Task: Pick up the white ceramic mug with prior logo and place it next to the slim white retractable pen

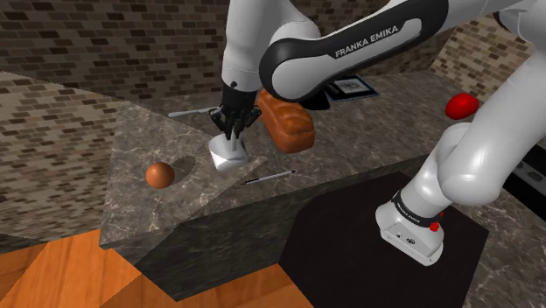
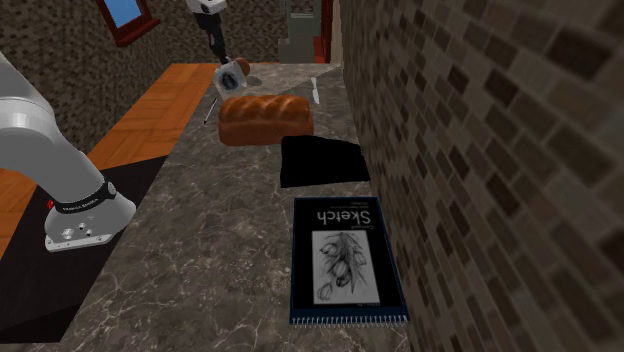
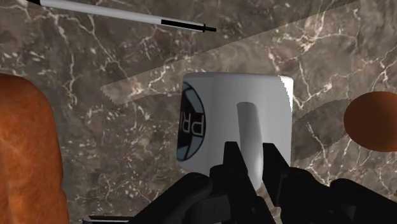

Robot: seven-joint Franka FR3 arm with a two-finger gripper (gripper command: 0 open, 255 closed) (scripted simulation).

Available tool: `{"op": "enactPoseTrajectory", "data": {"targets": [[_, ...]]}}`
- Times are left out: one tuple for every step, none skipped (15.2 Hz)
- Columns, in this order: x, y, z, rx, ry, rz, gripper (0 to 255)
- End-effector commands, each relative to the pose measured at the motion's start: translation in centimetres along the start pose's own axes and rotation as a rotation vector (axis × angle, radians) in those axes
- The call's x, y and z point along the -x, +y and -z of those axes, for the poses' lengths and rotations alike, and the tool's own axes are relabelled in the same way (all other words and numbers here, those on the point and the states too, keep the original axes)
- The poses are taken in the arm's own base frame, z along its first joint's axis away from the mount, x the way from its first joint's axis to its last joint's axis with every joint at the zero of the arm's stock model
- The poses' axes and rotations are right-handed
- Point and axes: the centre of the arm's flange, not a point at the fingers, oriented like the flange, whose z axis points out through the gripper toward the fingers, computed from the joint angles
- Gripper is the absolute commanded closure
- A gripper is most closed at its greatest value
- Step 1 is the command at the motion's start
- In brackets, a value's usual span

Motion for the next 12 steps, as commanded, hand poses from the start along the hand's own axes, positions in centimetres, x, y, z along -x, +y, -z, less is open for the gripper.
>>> {"op": "enactPoseTrajectory", "data": {"targets": [[0.1, 0.2, -1.0, -0.001, 0.0, 0.0, 255], [0.2, 0.3, -1.6, -0.001, 0.0, 0.0, 255], [0.3, 0.4, -2.2, -0.001, 0.0, 0.0, 255], [0.3, 0.4, -2.2, -0.001, 0.0, 0.0, 255], [0.3, 0.4, -2.2, -0.001, 0.0, 0.0, 255], [0.3, 0.4, -2.2, -0.001, 0.0, 0.0, 255], [0.3, 0.4, -2.2, -0.001, 0.0, 0.0, 255], [0.3, 0.4, -2.2, -0.001, 0.0, 0.0, 255], [0.3, 0.4, -2.2, -0.001, 0.0, 0.0, 255], [0.3, 0.4, -2.2, -0.001, 0.0, 0.0, 255], [0.3, 0.4, -2.2, -0.001, 0.0, 0.0, 255], [0.2, 0.4, -2.2, -0.001, 0.0, 0.0, 0]]}}
